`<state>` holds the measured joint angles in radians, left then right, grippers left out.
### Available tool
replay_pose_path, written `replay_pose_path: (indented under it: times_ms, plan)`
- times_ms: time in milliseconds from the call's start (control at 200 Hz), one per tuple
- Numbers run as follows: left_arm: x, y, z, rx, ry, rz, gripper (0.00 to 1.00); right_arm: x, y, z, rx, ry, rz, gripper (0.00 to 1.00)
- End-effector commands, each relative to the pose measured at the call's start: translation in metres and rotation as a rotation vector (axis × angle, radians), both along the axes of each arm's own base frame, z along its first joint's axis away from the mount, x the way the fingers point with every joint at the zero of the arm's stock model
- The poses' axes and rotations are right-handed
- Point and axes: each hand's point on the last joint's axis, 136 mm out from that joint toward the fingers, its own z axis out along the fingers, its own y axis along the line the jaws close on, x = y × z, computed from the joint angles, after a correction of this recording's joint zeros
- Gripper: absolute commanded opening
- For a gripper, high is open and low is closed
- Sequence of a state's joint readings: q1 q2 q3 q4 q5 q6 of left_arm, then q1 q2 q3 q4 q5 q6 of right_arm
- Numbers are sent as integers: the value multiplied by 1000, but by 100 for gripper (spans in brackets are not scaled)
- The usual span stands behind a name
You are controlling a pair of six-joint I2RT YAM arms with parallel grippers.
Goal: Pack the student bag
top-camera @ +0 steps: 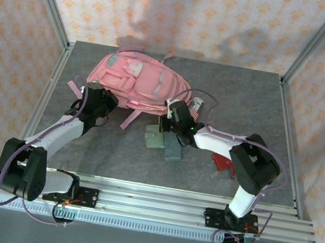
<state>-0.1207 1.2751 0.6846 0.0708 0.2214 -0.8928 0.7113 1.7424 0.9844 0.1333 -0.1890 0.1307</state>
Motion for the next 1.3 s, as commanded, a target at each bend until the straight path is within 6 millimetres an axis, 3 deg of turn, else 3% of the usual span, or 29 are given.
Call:
replay_pose_path:
  times_ms: [0, 95, 295, 450, 586, 716, 751, 851, 926, 1031, 1176, 1296]
  plan:
    - [22, 27, 22, 110, -90, 71, 0, 3, -49, -8, -106, 30, -131, 0]
    - [32, 22, 20, 113, -89, 34, 0, -2, -62, -6, -129, 30, -156, 0]
    - [59, -7, 7, 94, -75, -75, 0, -21, -62, 4, -63, 51, -140, 0]
    - [83, -13, 2, 148, -56, -99, 0, -40, -32, 15, -5, 59, -58, 0]
    - [99, 4, 18, 235, -72, -55, 0, -51, 1, 15, 33, 85, 20, 0]
    - [105, 25, 33, 273, -79, -9, 0, -49, 20, 13, 92, 116, 45, 0]
    - [103, 27, 34, 281, -72, -5, 1, -49, 23, 13, 103, 122, 48, 0]
    - [94, 22, 30, 252, -57, -35, 45, -48, 26, 10, 119, 125, 42, 0]
    - [80, 12, 22, 184, -50, -58, 60, -50, 28, 9, 140, 133, 46, 0]
    - [52, -8, 12, 97, -61, -83, 66, -51, 30, 5, 154, 147, 50, 0]
    - [12, -53, -9, 26, -60, -147, 72, -54, 33, 0, 170, 161, 59, 0]
    - [-1, -76, -30, -32, -46, -180, 75, -54, 33, -3, 172, 169, 63, 0]
